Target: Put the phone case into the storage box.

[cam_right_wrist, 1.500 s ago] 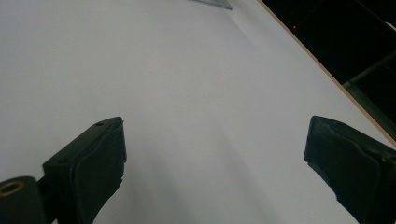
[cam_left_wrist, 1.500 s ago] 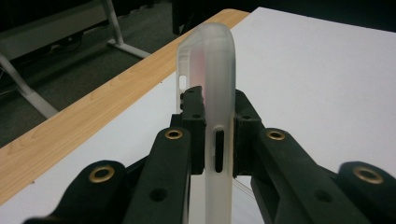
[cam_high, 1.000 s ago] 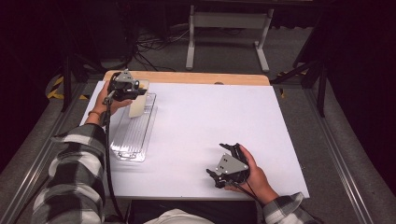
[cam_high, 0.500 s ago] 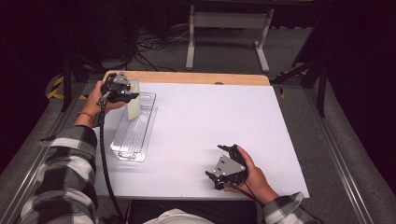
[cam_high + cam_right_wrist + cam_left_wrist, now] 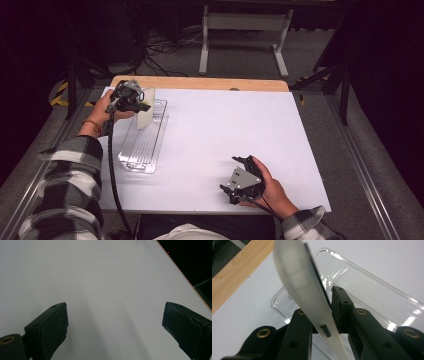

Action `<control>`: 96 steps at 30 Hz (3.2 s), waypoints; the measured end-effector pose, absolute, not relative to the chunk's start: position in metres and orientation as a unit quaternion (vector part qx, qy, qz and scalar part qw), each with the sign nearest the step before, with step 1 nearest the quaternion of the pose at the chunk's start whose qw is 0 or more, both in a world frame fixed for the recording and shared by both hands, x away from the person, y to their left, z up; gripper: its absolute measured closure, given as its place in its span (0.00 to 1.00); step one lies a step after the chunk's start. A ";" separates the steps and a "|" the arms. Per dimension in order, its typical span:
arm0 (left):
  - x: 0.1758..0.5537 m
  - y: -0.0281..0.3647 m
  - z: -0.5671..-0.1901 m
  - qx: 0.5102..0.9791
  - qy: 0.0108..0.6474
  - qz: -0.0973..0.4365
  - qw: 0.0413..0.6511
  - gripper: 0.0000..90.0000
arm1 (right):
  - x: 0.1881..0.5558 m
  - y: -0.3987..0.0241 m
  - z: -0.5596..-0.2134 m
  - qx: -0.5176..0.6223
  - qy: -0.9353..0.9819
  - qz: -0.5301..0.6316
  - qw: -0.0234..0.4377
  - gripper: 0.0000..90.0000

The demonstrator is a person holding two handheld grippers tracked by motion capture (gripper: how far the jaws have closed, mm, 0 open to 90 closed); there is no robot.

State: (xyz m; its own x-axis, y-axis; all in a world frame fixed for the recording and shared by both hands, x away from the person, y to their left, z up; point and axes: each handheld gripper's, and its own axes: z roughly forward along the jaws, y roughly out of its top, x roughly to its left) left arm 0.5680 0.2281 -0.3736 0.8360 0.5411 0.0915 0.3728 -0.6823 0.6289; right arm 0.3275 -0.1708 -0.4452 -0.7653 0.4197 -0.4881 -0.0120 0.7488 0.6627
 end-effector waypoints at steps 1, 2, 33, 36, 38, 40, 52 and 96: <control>0.568 0.227 -0.374 0.909 0.245 0.135 0.310 0.90 | 0.327 -0.171 -0.445 0.116 0.878 0.334 0.322 0.08; 0.568 0.226 -0.374 0.909 0.243 0.137 0.310 0.91 | 0.328 -0.171 -0.445 0.114 0.879 0.332 0.323 0.08; 0.588 0.221 -0.403 0.885 0.252 0.171 0.353 0.82 | 0.326 -0.168 -0.448 0.105 0.886 0.311 0.326 0.08; 0.587 0.225 -0.404 0.884 0.261 0.170 0.348 0.80 | 0.326 -0.168 -0.447 0.103 0.886 0.312 0.327 0.08; 0.587 0.226 -0.404 0.884 0.264 0.175 0.344 0.75 | 0.326 -0.168 -0.447 0.098 0.886 0.311 0.329 0.08; 0.586 0.230 -0.403 0.888 0.271 0.189 0.320 0.70 | 0.326 -0.168 -0.447 0.096 0.887 0.310 0.329 0.08; 0.575 0.250 -0.397 0.861 0.301 0.217 0.347 0.56 | 0.325 -0.167 -0.447 0.093 0.888 0.310 0.326 0.08; 0.563 0.240 -0.411 0.814 0.352 0.263 0.381 0.87 | 0.325 -0.165 -0.448 0.087 0.894 0.310 0.313 0.09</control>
